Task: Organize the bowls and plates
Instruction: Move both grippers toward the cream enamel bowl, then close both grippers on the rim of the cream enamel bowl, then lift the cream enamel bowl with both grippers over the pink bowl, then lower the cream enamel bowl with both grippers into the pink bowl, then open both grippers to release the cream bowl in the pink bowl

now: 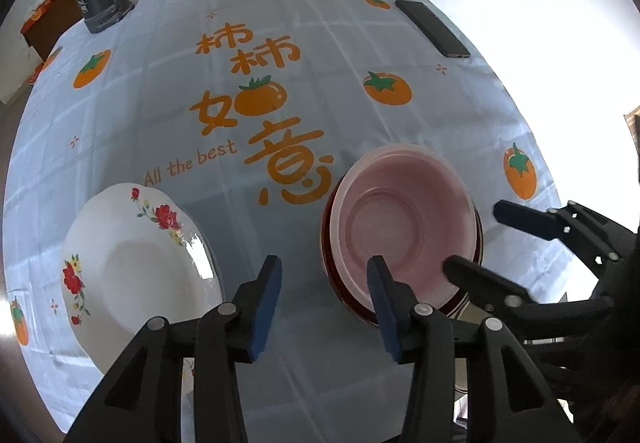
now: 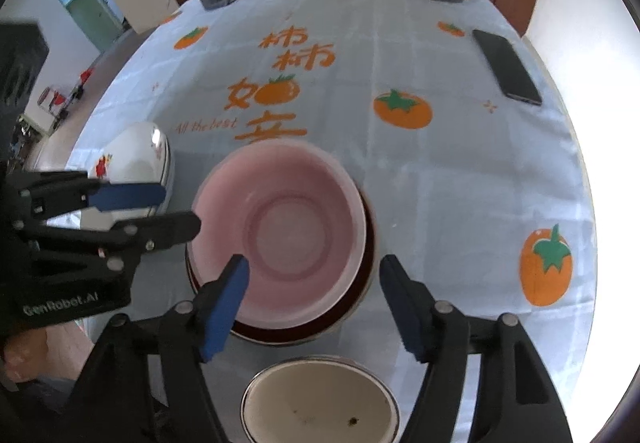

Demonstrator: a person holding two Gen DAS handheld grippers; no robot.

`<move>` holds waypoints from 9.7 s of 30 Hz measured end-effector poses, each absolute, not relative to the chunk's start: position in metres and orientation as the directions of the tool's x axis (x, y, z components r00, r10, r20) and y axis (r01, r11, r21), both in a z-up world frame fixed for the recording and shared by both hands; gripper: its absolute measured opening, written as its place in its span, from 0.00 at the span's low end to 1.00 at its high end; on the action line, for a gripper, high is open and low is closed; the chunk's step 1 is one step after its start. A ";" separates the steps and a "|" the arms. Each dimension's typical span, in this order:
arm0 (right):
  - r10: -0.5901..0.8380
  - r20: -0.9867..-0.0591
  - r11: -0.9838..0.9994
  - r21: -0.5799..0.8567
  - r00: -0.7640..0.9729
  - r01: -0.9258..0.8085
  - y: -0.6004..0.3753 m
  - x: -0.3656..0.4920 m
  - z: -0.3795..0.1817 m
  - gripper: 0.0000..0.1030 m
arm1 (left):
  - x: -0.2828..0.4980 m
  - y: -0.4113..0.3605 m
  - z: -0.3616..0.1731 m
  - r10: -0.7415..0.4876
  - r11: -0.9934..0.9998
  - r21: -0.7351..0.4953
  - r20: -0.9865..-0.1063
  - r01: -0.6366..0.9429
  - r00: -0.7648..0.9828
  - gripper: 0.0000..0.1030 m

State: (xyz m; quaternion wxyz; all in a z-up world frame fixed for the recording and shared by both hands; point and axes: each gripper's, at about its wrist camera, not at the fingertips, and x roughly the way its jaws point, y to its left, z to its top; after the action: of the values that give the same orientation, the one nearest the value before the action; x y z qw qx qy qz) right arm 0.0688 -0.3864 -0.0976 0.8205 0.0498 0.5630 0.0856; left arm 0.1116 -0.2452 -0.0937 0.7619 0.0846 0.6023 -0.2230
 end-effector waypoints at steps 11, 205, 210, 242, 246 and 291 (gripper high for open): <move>0.136 -0.885 0.989 0.147 0.445 -0.008 -0.417 0.033 -0.062 0.55 | 0.083 -0.241 -0.086 -0.254 0.868 -0.151 -0.954 0.473 0.162 0.46; 0.183 -0.934 0.983 0.170 0.305 -0.071 -0.389 0.073 -0.093 0.10 | 0.112 -0.259 -0.092 -0.245 0.869 -0.187 -0.967 0.458 0.070 0.13; 0.178 -0.938 0.984 0.164 0.299 -0.074 -0.389 0.072 -0.094 0.10 | 0.108 -0.260 -0.091 -0.246 0.863 -0.191 -0.967 0.469 0.060 0.14; 0.188 -0.936 0.982 0.177 0.296 -0.064 -0.394 0.070 -0.098 0.10 | 0.106 -0.266 -0.099 -0.222 0.863 -0.159 -0.972 0.479 0.078 0.14; 0.183 -0.938 0.983 0.172 0.295 -0.063 -0.394 0.071 -0.099 0.10 | 0.107 -0.267 -0.099 -0.224 0.861 -0.159 -0.971 0.483 0.080 0.14; 0.200 -0.924 0.980 0.196 0.325 -0.044 -0.406 0.073 -0.093 0.46 | 0.111 -0.257 -0.091 -0.231 0.880 -0.153 -0.965 0.450 0.123 0.61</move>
State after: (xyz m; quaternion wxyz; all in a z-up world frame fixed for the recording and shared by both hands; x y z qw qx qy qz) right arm 0.0732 -0.4062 -0.0932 0.8111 0.0677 0.5761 0.0750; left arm 0.1107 -0.2565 -0.0913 0.7441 0.0882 0.6214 -0.2289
